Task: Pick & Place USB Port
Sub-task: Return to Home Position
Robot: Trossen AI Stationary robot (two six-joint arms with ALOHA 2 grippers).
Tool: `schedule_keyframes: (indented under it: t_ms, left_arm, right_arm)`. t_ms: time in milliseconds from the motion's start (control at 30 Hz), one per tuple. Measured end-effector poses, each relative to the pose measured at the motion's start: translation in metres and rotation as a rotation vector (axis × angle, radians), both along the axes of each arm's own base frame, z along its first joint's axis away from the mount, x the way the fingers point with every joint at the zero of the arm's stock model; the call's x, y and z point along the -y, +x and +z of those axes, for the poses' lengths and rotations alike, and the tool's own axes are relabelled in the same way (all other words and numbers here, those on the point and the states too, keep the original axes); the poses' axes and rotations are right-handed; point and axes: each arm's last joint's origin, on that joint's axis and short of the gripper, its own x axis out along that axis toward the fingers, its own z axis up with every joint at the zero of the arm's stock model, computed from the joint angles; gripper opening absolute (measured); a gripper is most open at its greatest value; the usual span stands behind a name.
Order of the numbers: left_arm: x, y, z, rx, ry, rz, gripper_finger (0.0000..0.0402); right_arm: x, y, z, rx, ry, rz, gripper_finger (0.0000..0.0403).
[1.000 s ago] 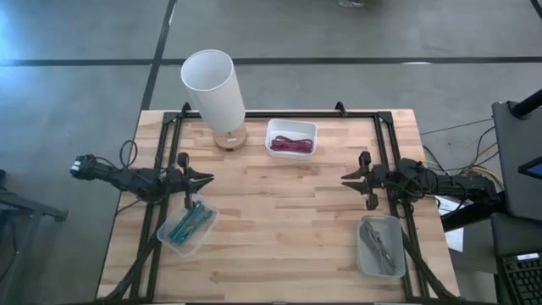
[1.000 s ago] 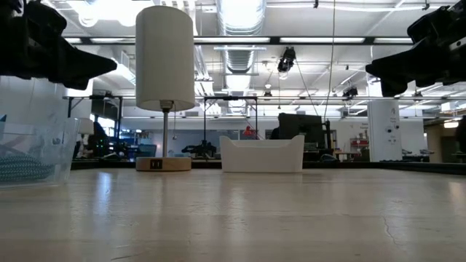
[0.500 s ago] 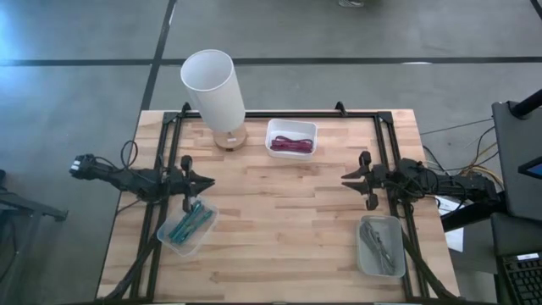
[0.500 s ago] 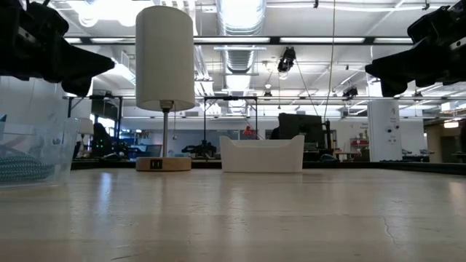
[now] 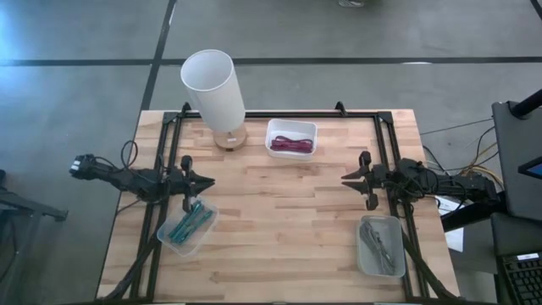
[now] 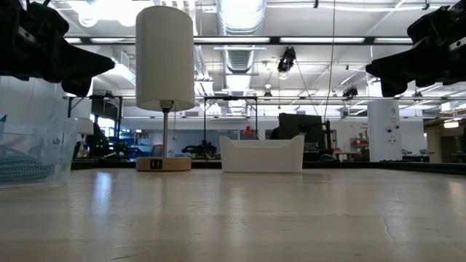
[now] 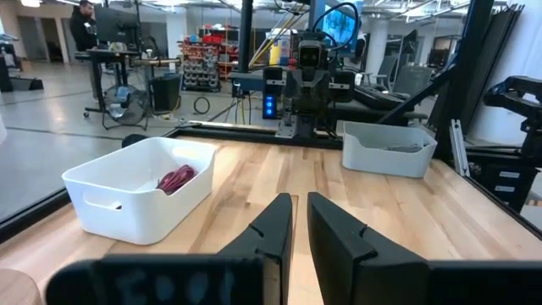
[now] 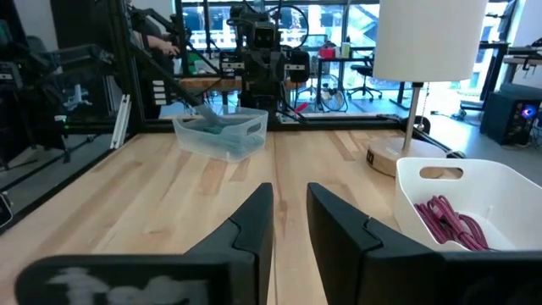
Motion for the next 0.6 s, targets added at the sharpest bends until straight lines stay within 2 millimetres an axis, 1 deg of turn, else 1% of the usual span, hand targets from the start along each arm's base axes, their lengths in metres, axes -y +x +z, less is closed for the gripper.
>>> schedule_keyframes:
  t_ms: [600]
  left_arm:
    - [0.0,0.0,0.0001,0.0,0.0,0.0,0.0046]
  right_arm:
    - [0.0,0.0,0.0001,0.0,0.002,0.0,0.009]
